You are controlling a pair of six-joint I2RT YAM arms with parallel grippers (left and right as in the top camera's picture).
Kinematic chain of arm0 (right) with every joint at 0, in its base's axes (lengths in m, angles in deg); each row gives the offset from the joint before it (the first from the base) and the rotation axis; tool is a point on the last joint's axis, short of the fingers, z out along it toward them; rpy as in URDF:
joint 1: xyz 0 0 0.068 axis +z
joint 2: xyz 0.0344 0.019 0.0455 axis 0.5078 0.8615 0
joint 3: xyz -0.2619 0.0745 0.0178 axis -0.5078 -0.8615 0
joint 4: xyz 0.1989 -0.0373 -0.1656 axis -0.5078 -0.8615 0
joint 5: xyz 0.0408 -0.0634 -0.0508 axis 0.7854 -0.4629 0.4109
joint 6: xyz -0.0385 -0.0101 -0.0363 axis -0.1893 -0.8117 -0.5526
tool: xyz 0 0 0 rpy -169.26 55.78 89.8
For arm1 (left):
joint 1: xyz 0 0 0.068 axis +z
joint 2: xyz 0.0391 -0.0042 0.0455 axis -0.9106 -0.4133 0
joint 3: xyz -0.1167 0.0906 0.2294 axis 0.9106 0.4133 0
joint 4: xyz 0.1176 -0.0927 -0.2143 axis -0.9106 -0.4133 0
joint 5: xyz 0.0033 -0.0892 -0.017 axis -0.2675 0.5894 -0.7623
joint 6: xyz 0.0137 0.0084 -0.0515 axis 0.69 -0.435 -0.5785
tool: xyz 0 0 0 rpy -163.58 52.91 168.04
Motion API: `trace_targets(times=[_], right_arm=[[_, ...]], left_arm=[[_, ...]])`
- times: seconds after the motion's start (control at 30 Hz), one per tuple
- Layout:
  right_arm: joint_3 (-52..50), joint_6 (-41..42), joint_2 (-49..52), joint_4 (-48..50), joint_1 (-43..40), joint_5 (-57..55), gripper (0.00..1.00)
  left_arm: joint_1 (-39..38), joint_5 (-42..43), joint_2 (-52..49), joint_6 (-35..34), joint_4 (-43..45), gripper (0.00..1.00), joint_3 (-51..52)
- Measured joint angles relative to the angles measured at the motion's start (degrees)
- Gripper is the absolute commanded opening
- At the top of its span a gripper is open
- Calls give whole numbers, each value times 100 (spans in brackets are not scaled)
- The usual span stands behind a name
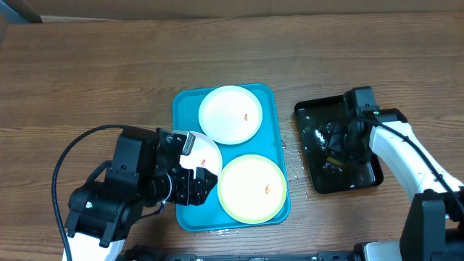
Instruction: Clean dirty plates on tray and stack at the side
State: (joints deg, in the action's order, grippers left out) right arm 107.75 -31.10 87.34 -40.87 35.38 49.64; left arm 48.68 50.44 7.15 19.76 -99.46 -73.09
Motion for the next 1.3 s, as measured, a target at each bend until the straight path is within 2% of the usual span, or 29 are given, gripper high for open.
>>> trace_targets(times=[0.07,0.13,0.3,0.53,0.6,0.77,1.0,1.1,1.2,1.3], right_arm=[[44,-28,0,131,0,-74,61],[44,44,4,254,2,-199,54],[-72,391,7,866,0,-562,45],[-455,610,387,1143,0,-656,11],[-466,667,413,1139,0,-660,4],[-463,649,413,1119,0,-636,4],[-190,323,365,413,0,-256,4],[-85,260,125,195,0,-131,4],[-39,129,-326,116,0,101,4],[-11,-42,-767,33,0,417,4]], left_arm=[[0,0,0,0,-20,83,0],[0,0,-7,0,-48,83,0],[0,0,-153,0,-181,83,0],[0,-173,-525,-42,-420,80,2],[0,-199,-619,-63,-450,79,4],[-146,-317,-824,-125,-461,75,4],[-728,-918,-1010,-640,-98,65,461],[-986,-1043,-1113,-861,485,54,964],[-1196,-1123,-1309,-1049,1075,48,1467],[-1266,-1209,-1628,-1268,1591,36,1871]])
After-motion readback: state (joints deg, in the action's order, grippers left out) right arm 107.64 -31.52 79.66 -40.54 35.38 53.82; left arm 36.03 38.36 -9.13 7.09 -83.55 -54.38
